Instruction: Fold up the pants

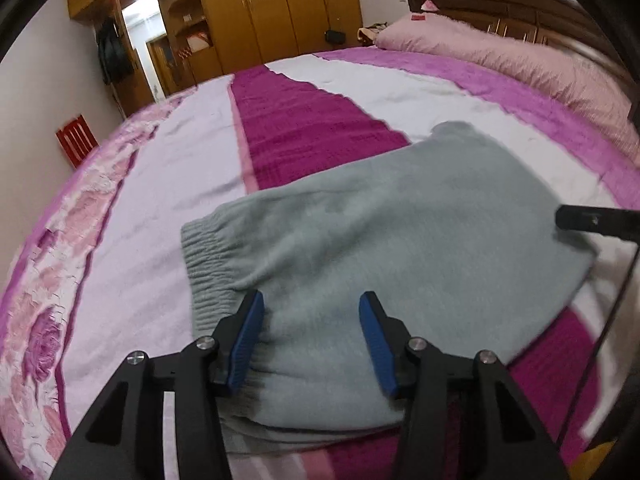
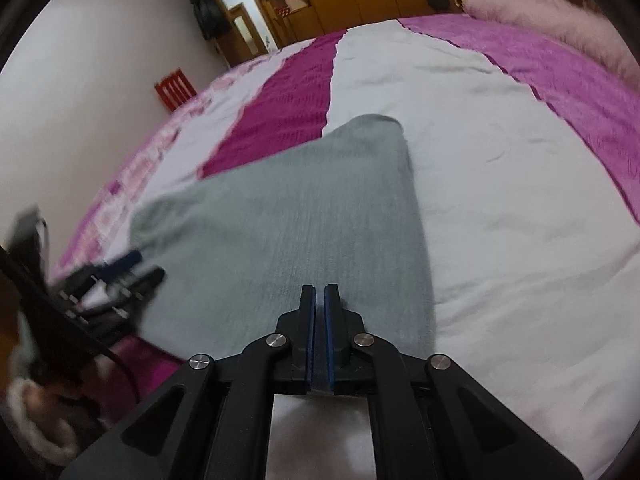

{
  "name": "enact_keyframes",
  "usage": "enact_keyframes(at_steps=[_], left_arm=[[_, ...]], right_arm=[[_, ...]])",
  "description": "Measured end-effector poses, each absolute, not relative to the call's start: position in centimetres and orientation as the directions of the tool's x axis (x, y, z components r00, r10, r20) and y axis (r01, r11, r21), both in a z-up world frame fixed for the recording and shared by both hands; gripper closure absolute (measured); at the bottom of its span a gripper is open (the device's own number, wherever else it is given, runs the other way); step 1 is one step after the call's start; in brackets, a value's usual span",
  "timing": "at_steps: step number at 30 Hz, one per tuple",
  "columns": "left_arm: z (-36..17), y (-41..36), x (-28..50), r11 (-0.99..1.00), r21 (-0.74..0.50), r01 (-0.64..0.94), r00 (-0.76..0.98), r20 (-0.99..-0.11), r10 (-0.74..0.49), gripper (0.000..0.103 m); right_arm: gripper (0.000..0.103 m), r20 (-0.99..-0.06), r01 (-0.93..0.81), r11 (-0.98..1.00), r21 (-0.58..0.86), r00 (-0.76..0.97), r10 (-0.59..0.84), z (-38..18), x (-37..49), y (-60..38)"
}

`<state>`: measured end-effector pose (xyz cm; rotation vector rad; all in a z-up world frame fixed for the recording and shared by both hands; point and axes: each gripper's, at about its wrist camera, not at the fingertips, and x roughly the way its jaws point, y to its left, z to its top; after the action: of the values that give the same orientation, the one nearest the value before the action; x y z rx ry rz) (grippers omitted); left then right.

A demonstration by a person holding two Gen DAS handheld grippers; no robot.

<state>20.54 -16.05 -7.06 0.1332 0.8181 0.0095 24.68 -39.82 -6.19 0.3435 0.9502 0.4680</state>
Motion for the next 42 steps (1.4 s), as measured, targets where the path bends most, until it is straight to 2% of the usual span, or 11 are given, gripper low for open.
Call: enact_keyframes(at_steps=[4,9,11,13,19,24,27,30,35,40,42], left_arm=[[-3.8,-16.2,20.8,0.993,-0.07,0.098,0.703,-0.701,-0.118,0.051],[-2.8,-18.7,25.7,0.955,-0.22,0.197,0.61,-0.735,-0.295,0.051],[-3.7,-19.4,26.6,0.957,-0.211,0.199,0.604,-0.743,-0.289,0.054],[-4.9,-19.2,25.9,0.961,-0.209,0.18,0.632,-0.724,-0.276,0.055],[-7.4,-18.5,24.1,0.957,-0.232,0.172,0.597,-0.748,-0.289,0.055],[-7.1,-18.4,24.9,0.948,-0.268,0.17,0.596,-0.739,-0.315,0.055],[-7.4,-18.1,24.9,0.944,-0.282,0.171,0.594,-0.735,-0.327,0.055],[-7.4,-17.8,25.0,0.941,-0.292,0.169,0.593,-0.733,-0.334,0.055],[-7.5,-18.1,25.0,0.944,-0.281,0.172,0.598,-0.732,-0.327,0.055],[-7.5,-18.0,25.0,0.942,-0.287,0.173,0.605,-0.724,-0.332,0.055],[-7.3,-17.8,25.0,0.937,-0.303,0.173,0.608,-0.716,-0.343,0.061]], right_arm=[[0.076,-0.59,-0.171,0.759,0.629,0.532,0.608,-5.7,26.5,-44.5],[0.074,-0.45,-0.014,0.534,0.846,0.52,0.726,-9.6,29.8,-49.0],[0.071,-0.455,0.025,0.513,0.858,0.502,0.736,-11.0,30.5,-48.7],[0.07,-0.518,0.015,0.582,0.813,0.472,0.713,-11.9,31.0,-47.2],[0.069,-0.581,-0.181,0.685,0.705,0.407,0.705,-10.9,31.6,-42.2],[0.069,-0.503,-0.115,0.601,0.791,0.435,0.746,-12.3,32.7,-43.2],[0.074,-0.46,-0.061,0.538,0.841,0.443,0.769,-13.1,33.2,-43.8],[0.078,-0.447,-0.049,0.516,0.855,0.433,0.782,-13.4,33.4,-43.7],[0.092,-0.428,-0.018,0.482,0.876,0.432,0.794,-14.1,33.4,-44.4],[0.092,-0.459,-0.029,0.522,0.852,0.437,0.774,-13.7,33.1,-44.3],[0.092,-0.454,-0.022,0.513,0.858,0.435,0.778,-13.8,33.0,-44.5]])
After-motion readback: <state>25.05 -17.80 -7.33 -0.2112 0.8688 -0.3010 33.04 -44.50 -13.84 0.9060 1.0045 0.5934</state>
